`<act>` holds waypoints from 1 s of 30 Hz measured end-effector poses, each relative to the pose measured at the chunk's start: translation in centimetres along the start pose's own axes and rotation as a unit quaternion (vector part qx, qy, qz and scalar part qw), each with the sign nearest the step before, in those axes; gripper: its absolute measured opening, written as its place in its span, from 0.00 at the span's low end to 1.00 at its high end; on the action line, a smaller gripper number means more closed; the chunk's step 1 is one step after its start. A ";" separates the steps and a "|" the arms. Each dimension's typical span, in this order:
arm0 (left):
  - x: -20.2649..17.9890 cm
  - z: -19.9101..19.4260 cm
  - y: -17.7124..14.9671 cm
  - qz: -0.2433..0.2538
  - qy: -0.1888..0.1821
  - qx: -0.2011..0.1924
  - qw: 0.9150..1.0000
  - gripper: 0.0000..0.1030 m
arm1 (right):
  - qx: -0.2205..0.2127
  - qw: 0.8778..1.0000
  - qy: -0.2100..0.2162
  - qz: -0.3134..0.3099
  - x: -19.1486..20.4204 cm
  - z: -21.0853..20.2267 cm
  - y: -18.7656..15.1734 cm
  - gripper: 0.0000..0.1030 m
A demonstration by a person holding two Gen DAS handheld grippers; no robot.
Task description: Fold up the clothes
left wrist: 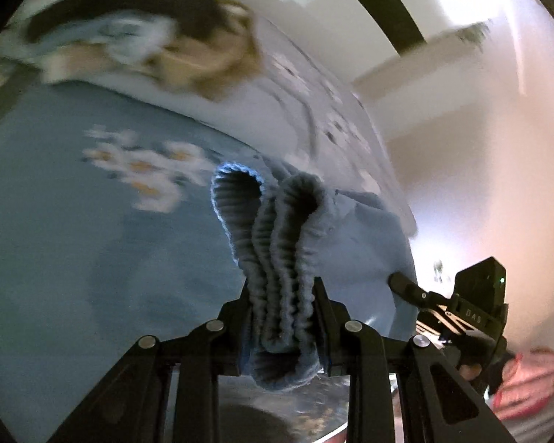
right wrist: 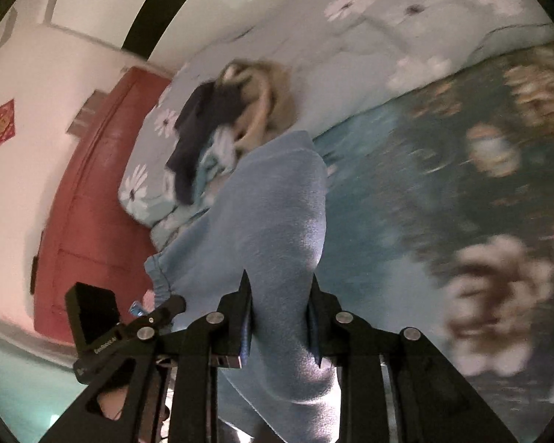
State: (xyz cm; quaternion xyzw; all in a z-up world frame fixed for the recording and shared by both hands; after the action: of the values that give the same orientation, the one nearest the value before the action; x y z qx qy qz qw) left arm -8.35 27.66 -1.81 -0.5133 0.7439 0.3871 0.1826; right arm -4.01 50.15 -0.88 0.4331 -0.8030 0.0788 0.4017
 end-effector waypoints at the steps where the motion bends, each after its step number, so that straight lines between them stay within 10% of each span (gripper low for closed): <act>1: -1.5 1.2 0.0 0.007 -0.009 0.010 1.000 0.28 | -0.008 1.000 -0.006 0.001 -1.0 -1.6 0.4 0.24; 17: -23.5 18.5 -5.9 0.094 -0.110 0.167 0.975 0.29 | -0.057 0.990 -0.129 0.023 -16.5 -22.1 4.8 0.25; 30: -23.8 25.5 -11.5 0.074 -0.098 0.210 0.970 0.32 | -0.051 0.986 -0.153 0.048 -27.2 -25.3 6.5 0.28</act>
State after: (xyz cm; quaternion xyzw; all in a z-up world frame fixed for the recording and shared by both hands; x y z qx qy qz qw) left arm 8.57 59.94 -6.48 -0.3662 0.8229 0.2831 0.3294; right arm 13.89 83.32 -2.06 0.3798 -0.8777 -0.0105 0.2919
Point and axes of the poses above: each gripper's, at about its wrist camera, not at the fingertips, and z roughly the way its jaws point, x to its left, y to its top, the point moved 5 cm from there along z, roughly the way its jaws point, and after that the axes turned 7 degrees about z, right-handed, at the moved point
